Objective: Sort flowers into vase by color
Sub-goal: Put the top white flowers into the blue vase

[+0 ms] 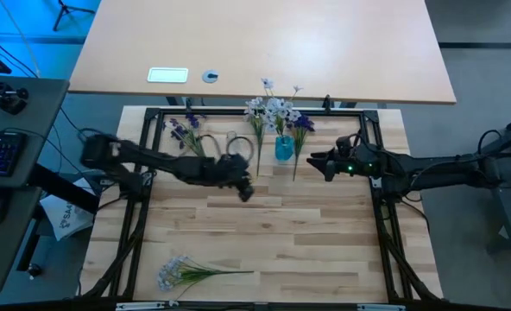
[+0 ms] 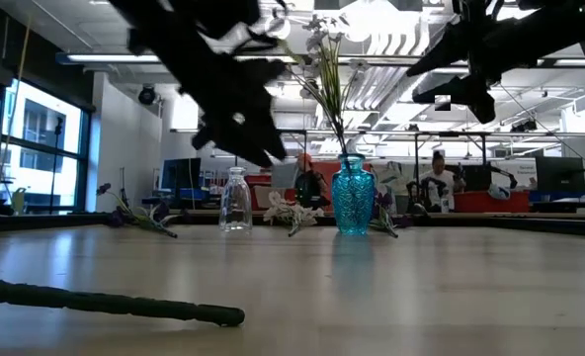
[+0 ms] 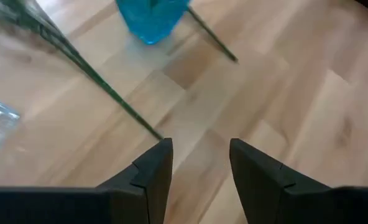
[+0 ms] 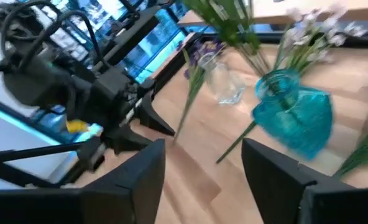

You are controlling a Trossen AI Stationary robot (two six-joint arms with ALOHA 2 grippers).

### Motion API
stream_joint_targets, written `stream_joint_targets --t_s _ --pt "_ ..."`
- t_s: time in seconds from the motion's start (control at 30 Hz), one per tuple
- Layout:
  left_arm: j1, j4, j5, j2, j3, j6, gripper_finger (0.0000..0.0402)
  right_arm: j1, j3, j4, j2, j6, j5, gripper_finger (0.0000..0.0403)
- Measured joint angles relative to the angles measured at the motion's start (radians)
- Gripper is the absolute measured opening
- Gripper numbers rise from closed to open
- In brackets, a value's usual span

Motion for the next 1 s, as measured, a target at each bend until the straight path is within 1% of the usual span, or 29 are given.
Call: stream_joint_targets --t_s 0.17,0.3,0.4,0.5,0.53,0.67,0.87,0.93,1.0 --pt "0.0 -0.01 -0.012 0.181 0.126 -0.098 0.0149 0.0 0.0 -0.009 0.0 -0.016 -0.002 0.0171" --pt "0.004 -0.035 -0.027 0.274 0.176 -0.092 0.0149 0.0 0.0 -0.03 0.0 -0.016 -0.004 0.0166" --pt "0.018 -0.028 -0.074 0.31 0.198 -0.114 0.0149 0.0 0.0 -0.043 0.0 -0.015 -0.005 0.0166" --pt "0.042 -0.025 -0.125 0.327 0.207 -0.207 0.0149 0.001 0.0 -0.054 0.0 -0.014 -0.009 0.0166" --pt "0.053 -0.023 -0.128 0.331 0.209 -0.235 0.0149 0.001 0.0 -0.056 0.0 -0.014 -0.013 0.0166" --pt "0.098 -0.018 -0.129 0.355 0.208 -0.294 0.0149 0.001 0.0 -0.06 0.0 -0.013 -0.028 0.0166" --pt "0.139 0.045 -0.096 0.413 0.213 -0.302 0.0149 0.001 0.0 -0.059 0.0 0.004 -0.031 0.0166" --pt "0.141 0.06 -0.078 0.428 0.212 -0.305 0.0141 0.001 0.0 -0.059 0.0 0.003 -0.032 0.0166" --pt "0.141 0.063 -0.062 0.434 0.213 -0.291 0.0117 0.001 0.0 -0.059 0.0 0.003 -0.033 0.0166"
